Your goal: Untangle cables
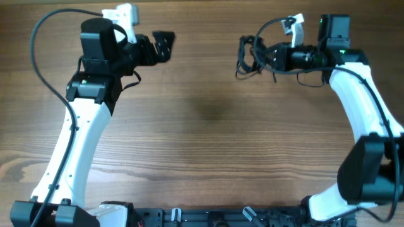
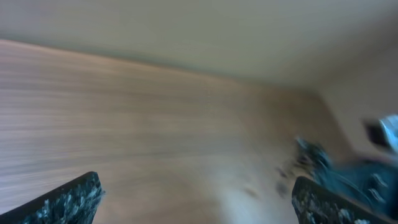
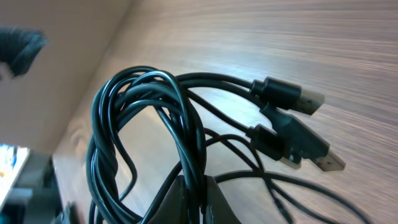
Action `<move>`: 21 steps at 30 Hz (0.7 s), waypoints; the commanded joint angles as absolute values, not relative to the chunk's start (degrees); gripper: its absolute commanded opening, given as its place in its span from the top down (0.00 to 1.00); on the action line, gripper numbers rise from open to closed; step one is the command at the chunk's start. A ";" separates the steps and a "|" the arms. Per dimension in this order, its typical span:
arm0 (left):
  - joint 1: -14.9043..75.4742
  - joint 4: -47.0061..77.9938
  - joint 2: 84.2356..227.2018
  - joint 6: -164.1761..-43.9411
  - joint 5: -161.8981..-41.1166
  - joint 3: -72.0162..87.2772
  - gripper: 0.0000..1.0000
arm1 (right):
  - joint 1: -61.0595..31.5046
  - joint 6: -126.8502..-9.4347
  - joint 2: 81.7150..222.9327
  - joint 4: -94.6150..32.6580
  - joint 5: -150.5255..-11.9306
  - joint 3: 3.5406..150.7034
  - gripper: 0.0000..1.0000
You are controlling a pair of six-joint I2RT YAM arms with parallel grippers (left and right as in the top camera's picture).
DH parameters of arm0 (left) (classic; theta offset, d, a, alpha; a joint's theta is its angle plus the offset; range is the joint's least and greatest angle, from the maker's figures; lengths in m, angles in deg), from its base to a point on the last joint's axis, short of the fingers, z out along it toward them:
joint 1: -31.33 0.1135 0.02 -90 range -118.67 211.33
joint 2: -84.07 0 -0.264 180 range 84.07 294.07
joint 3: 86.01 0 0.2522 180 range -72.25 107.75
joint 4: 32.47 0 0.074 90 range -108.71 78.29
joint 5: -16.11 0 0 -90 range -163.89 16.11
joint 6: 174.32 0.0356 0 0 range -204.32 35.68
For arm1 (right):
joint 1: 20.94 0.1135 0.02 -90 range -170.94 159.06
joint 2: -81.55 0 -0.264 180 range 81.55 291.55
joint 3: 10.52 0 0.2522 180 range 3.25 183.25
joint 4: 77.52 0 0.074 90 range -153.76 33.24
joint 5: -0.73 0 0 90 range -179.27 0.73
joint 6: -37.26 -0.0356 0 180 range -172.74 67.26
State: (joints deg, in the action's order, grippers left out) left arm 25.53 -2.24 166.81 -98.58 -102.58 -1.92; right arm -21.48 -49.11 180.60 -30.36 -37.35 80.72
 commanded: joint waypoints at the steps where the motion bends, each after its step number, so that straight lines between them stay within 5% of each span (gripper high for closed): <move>1: 22.34 -2.24 166.94 -93.38 -128.24 -2.01 0.00 | -17.94 -41.02 177.43 -28.34 -37.70 80.91 0.95; 8: 10.19 5.47 167.51 -100.00 -110.21 -2.12 0.00 | -14.50 -40.62 177.43 -24.91 -41.35 80.46 0.95; 12: 8.00 5.14 167.55 -108.77 -96.83 -2.12 0.00 | -14.35 -30.68 177.43 -21.18 -36.45 80.46 0.96; 14: 8.59 3.42 167.55 -113.47 -95.06 -2.12 0.25 | -14.13 -26.09 177.43 -19.32 -36.41 80.46 0.95; 21: 7.43 3.02 170.29 -118.65 -100.41 -2.12 0.33 | -10.81 -22.81 177.43 -19.51 -36.26 80.46 0.96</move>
